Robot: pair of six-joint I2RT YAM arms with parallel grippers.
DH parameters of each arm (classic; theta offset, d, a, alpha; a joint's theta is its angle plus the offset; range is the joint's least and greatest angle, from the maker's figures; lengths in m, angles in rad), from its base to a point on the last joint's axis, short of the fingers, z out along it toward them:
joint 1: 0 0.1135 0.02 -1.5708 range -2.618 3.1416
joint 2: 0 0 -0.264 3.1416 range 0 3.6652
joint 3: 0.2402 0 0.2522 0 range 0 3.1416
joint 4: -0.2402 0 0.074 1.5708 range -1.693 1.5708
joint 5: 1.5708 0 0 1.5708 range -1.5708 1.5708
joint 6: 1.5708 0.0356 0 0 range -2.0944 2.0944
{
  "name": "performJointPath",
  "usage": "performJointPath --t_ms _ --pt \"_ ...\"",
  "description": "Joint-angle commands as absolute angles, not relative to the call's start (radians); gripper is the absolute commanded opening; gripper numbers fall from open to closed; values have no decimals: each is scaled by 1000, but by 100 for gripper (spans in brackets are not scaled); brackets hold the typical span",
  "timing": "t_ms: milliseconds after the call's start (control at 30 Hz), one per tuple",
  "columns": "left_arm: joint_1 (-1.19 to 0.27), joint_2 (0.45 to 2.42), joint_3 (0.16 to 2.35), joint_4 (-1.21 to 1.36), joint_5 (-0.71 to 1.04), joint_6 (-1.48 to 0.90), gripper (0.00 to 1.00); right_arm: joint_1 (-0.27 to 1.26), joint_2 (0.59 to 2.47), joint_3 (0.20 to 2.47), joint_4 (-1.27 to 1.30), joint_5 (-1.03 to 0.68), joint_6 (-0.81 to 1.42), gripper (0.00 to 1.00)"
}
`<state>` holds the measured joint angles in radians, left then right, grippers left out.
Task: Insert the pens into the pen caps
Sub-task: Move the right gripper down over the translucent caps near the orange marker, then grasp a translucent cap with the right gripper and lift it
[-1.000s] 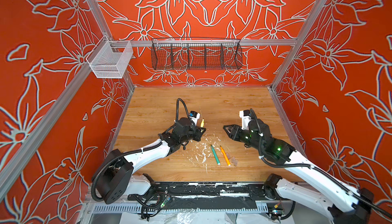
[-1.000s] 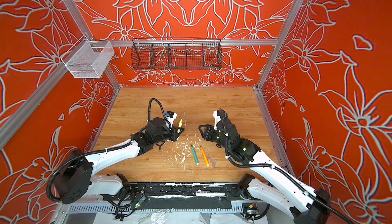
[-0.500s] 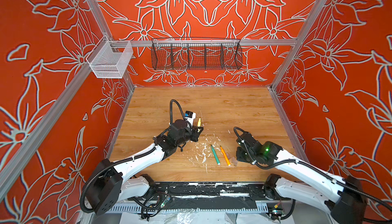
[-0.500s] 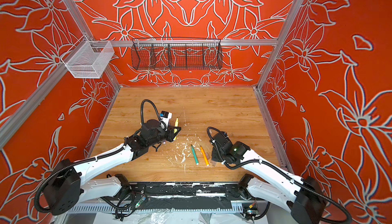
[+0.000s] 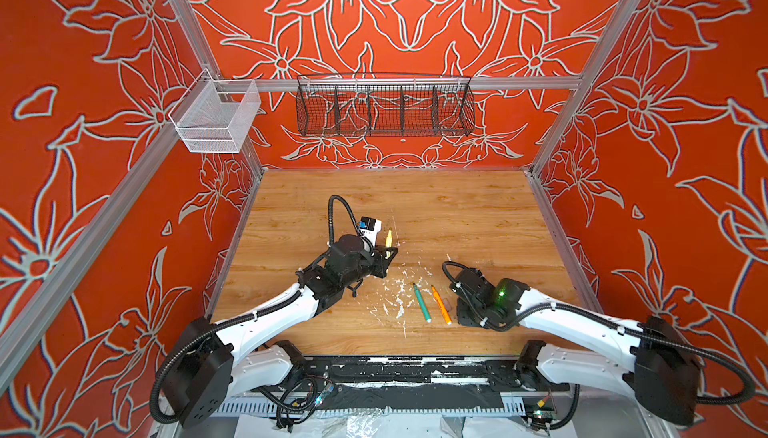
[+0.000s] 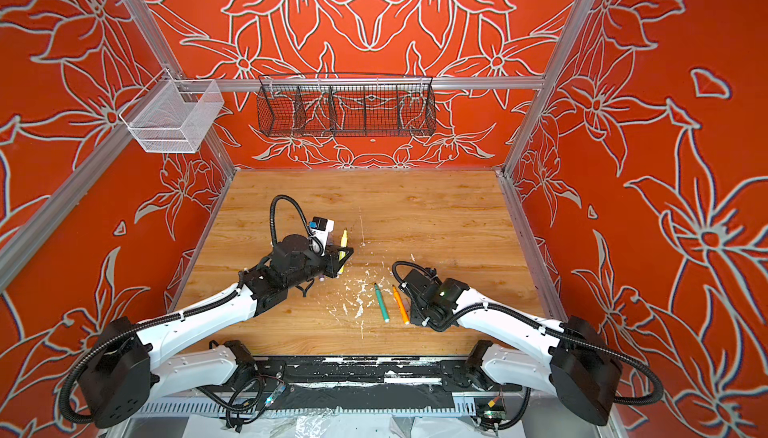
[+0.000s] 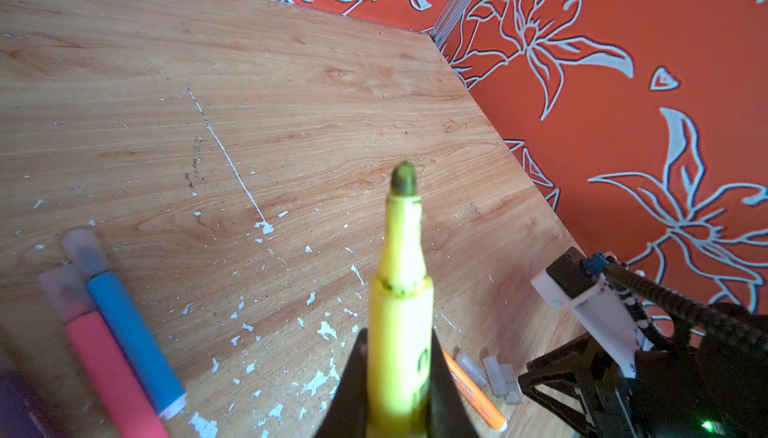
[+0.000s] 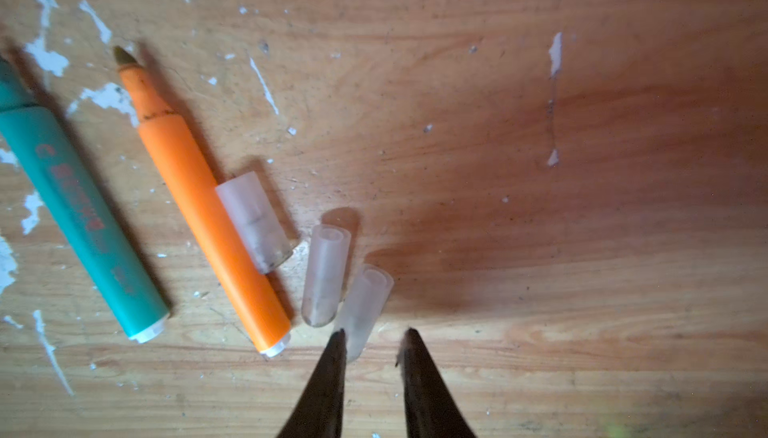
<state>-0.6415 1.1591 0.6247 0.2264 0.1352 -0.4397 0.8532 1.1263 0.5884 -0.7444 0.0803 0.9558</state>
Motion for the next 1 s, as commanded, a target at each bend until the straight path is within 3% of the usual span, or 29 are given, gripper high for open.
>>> performJointPath --t_ms 0,533,733,967 --pt "-641 1144 619 253 141 -446 0 861 1142 571 -727 96 990 27" --pt "-641 1146 619 259 147 -446 0 869 1177 549 -670 86 994 30" --pt "-641 1148 619 260 149 -447 0 869 1207 541 -663 84 990 23" --pt "-641 1147 619 262 148 -449 0 870 1244 539 -661 93 983 25"
